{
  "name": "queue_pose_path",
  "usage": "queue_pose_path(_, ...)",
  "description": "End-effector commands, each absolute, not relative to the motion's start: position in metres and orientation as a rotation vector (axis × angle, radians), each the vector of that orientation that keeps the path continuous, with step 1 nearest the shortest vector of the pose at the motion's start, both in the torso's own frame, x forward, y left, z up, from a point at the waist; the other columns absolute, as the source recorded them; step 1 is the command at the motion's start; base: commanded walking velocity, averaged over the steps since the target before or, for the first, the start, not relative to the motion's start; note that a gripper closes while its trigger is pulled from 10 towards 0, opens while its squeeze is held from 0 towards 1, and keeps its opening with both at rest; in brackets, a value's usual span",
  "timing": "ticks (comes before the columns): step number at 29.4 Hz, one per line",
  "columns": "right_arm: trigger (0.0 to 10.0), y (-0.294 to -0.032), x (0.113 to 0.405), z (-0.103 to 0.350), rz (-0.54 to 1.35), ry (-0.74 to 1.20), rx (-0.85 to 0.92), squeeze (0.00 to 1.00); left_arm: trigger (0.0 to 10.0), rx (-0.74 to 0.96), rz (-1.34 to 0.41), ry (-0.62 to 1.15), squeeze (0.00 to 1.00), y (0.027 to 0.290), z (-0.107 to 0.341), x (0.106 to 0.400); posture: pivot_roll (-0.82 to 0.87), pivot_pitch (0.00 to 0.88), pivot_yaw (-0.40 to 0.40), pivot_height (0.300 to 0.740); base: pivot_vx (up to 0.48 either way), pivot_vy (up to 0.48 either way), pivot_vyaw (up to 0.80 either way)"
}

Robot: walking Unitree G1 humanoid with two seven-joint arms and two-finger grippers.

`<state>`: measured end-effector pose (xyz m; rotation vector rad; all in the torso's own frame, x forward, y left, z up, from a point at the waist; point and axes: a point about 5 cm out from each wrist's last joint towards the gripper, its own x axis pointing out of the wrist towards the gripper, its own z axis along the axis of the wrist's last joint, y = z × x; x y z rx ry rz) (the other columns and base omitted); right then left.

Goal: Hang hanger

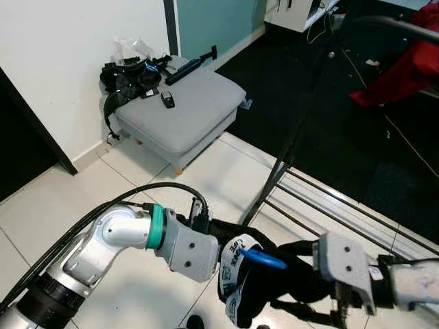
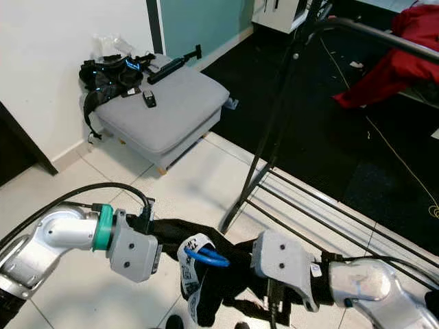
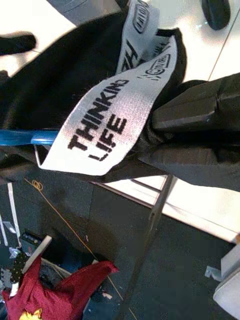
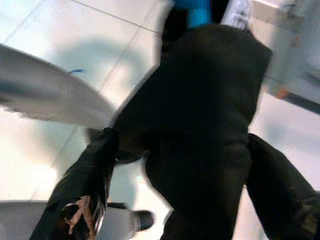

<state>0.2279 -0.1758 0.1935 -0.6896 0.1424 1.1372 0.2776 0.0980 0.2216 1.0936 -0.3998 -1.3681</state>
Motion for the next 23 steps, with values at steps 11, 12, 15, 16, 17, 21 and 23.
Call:
queue_pose_path(11, 0.0, -0.168, 0.251, 0.195, 1.009, 0.02, -0.659, 0.0, 10.0, 1.074, -1.404, -0.446, 0.0, 0.094, 0.228, 0.271, -0.25, 0.241, 0.114, 0.74, 0.0, 0.0, 0.0)
queue_pose_path(12, 0.0, -0.165, 0.251, 0.197, 1.018, -0.003, -0.629, 0.0, 10.0, 1.069, -1.406, -0.446, 0.0, 0.093, 0.228, 0.27, -0.25, 0.241, 0.113, 0.74, 0.0, 0.0, 0.0)
queue_pose_path(15, 0.0, -0.161, 0.249, 0.198, 1.042, -0.03, -0.588, 0.0, 10.0, 1.061, -1.408, -0.446, 0.0, 0.093, 0.228, 0.27, -0.25, 0.241, 0.113, 0.74, 0.0, 0.0, 0.0)
queue_pose_path(16, 0.0, -0.161, 0.249, 0.198, 1.042, -0.03, -0.588, 0.0, 10.0, 1.061, -1.408, -0.446, 0.0, 0.093, 0.228, 0.27, -0.25, 0.241, 0.113, 0.74, 0.0, 0.0, 0.0)
queue_pose_path(17, 0.0, -0.159, 0.248, 0.197, 1.055, -0.031, -0.579, 0.0, 10.0, 1.057, -1.41, -0.445, 0.0, 0.092, 0.228, 0.269, -0.25, 0.242, 0.113, 0.74, 0.0, 0.0, 0.0)
queue_pose_path(21, 0.0, -0.155, 0.244, 0.194, 1.084, -0.03, -0.546, 0.0, 10.0, 1.051, -1.406, -0.45, 0.0, 0.092, 0.229, 0.27, -0.25, 0.242, 0.113, 0.74, 0.0, 0.0, 0.0)
queue_pose_path(23, 0.0, -0.153, 0.243, 0.193, 1.096, -0.032, -0.53, 0.0, 10.0, 1.051, -1.403, -0.453, 0.0, 0.091, 0.229, 0.27, -0.25, 0.242, 0.113, 0.74, 0.0, 0.0, 0.0)
